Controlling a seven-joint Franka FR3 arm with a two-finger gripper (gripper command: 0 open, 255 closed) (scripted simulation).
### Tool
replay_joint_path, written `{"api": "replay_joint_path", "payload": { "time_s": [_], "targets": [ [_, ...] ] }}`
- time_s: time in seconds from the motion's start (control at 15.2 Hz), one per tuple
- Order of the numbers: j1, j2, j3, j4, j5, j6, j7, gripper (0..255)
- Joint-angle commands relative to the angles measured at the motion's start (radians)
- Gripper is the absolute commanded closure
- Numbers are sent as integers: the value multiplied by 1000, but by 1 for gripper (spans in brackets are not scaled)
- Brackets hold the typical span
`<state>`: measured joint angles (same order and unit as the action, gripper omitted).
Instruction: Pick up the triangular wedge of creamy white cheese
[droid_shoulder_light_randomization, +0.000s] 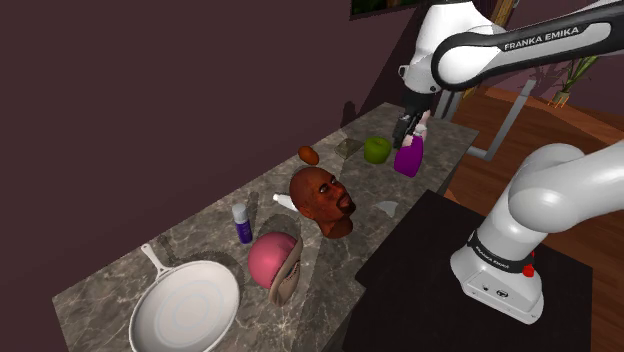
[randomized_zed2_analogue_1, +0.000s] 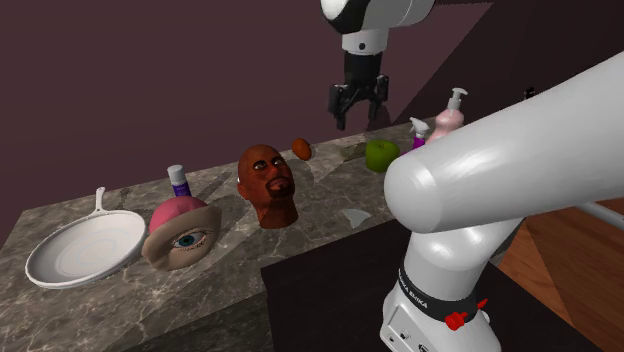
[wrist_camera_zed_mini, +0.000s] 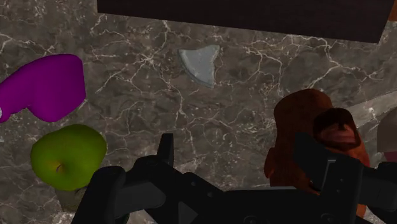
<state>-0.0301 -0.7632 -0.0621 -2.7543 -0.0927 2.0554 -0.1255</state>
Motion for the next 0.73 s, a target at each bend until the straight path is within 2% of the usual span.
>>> {"api": "replay_joint_path", "payload": {
  "time_s": [0.0, 0.33, 0.66],
  "targets": [
    [-8, 31, -18, -44, -8, 76, -12, 0],
    [-20, 164, -53, -138, -21, 296, -33, 0],
    [-21, 370, -92, -188, -23, 547, -62, 0]
  ]
}}
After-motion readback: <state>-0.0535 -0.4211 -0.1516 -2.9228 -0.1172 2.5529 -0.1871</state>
